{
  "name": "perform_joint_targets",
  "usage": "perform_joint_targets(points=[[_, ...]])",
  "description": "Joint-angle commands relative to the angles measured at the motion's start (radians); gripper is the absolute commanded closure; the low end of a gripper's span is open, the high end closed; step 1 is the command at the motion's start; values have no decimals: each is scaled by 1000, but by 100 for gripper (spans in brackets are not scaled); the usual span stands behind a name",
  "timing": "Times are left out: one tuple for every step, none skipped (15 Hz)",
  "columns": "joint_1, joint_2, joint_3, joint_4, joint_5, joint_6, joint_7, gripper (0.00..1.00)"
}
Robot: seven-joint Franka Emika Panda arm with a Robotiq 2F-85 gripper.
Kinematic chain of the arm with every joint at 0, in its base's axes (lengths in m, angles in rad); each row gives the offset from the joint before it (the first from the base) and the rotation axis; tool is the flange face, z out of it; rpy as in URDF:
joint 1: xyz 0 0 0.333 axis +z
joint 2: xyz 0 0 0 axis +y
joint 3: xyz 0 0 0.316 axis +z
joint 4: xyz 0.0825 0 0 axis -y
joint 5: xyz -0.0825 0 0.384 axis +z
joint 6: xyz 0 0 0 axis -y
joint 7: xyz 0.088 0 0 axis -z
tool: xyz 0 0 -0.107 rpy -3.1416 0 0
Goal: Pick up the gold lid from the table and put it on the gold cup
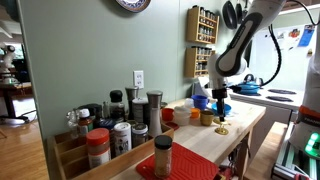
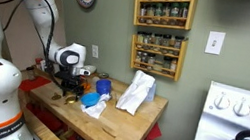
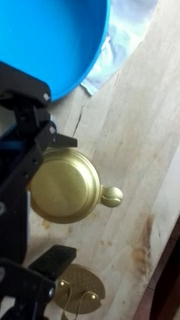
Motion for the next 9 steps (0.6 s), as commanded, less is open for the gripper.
perform_joint_targets(points=[[-1,25,4,1,-14,22,-10,0],[0,28,4,-2,-31,29,3,0],[0,29,5,-3,-36,34,3,0],[0,32,4,-3,-50,39,12,0],[0,36,2,-3,-78,45,31,0],[-1,38,2,-3,-88,50,34,0],[0,39,2,-3,-101,58,44,0],[0,41,3,-4,-106,63,46,0],[1,44,3,-4,-115,77,60,0]])
